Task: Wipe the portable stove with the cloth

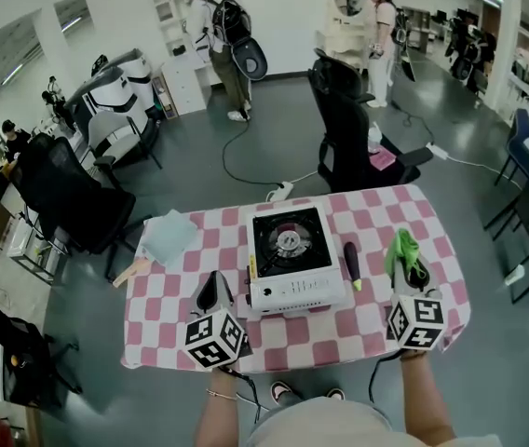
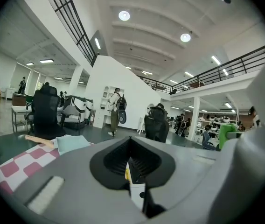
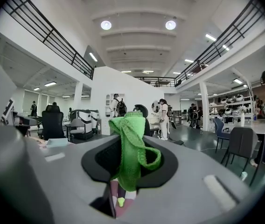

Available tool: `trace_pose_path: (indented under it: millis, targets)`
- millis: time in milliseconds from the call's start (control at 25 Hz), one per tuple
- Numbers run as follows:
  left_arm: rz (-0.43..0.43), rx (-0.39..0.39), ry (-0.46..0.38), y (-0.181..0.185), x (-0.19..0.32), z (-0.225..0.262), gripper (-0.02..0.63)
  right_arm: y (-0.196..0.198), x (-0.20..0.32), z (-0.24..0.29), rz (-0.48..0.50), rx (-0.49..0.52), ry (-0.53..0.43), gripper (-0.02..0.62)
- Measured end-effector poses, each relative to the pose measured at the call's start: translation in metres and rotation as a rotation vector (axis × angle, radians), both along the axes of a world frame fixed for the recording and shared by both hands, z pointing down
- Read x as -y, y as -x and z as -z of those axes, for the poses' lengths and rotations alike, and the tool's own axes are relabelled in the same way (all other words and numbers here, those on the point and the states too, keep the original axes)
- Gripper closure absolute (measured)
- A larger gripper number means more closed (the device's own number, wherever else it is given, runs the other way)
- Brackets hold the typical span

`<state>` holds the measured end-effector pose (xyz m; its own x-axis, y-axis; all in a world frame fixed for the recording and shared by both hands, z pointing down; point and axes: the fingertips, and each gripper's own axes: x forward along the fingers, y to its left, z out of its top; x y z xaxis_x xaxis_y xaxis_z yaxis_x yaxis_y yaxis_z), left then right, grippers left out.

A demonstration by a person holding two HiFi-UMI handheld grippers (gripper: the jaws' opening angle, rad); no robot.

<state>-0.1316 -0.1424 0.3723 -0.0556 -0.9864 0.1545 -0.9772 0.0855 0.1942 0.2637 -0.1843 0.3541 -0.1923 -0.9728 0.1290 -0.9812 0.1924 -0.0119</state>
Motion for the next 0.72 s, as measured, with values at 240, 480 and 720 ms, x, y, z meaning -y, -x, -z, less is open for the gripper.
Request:
trace_pose_path:
  millis: [240,480,720]
  targets:
    - [0.001,-0.008,0.012,0.007,-0.003,-0.006,0.606,0.007,0.001,0.003,-0.001,-0.012,0.0,0.509]
    - [0.007,-0.009,0.017,0.015,-0.005,-0.006,0.606,0.015,0.002,0.001,0.003,-0.016,0.008,0.509]
    - [0.01,-0.012,0.017,0.018,-0.005,-0.008,0.606,0.021,0.003,0.0,0.011,-0.015,0.007,0.509]
